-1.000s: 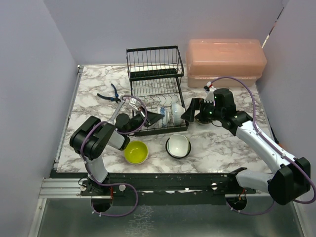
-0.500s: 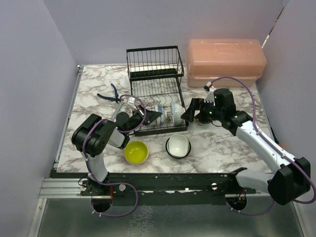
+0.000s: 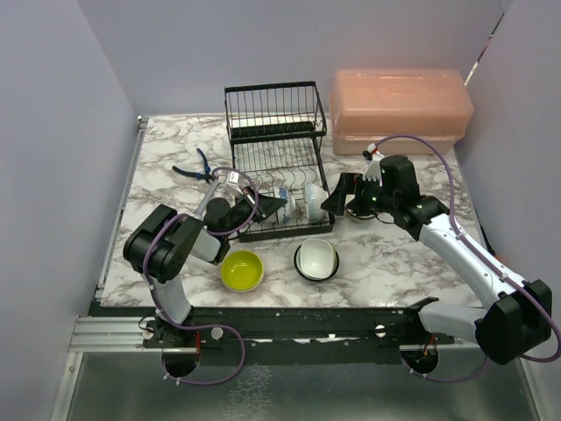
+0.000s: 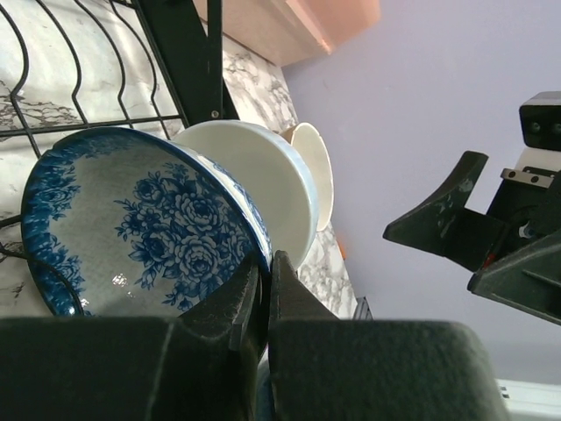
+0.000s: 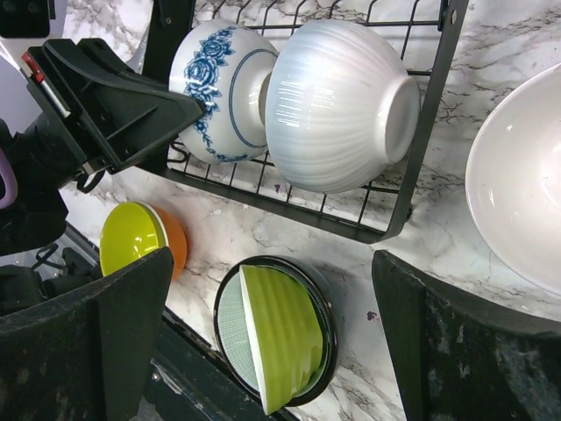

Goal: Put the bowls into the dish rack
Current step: Place the bowl in the dish rack, then pick up the bowl from the center of the board.

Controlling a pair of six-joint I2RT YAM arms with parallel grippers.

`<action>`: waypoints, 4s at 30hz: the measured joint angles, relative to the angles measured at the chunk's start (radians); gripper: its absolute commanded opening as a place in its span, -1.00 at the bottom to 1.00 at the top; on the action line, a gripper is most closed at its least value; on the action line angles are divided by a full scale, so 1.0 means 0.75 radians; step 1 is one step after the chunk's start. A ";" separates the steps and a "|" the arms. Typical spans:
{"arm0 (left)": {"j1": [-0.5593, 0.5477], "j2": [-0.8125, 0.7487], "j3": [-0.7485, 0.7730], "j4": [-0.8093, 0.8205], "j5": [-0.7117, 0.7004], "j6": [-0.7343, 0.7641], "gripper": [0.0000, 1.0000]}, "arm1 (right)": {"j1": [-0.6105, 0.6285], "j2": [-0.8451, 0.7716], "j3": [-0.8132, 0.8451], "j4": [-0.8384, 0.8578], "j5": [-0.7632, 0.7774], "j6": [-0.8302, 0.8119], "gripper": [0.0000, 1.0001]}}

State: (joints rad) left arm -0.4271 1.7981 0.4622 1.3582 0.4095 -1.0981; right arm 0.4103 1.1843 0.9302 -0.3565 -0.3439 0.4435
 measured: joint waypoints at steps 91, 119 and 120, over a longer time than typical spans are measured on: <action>-0.882 0.637 2.252 -2.567 -0.920 1.145 0.15 | -1.257 0.061 -0.573 0.087 -0.431 0.079 0.99; -0.867 0.867 2.430 -2.650 -0.789 1.160 -0.76 | -1.257 0.080 -0.573 0.100 -0.516 0.060 0.99; -0.867 0.867 2.434 -2.646 -0.789 1.162 -0.76 | -1.257 0.076 -0.573 0.100 -0.517 0.060 0.99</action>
State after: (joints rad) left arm -1.0775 2.4485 2.2875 -0.6262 -0.1825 -0.2264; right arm -0.5323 1.2415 0.5007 -0.2817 -0.7315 0.4881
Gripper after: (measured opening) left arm 0.145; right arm 0.996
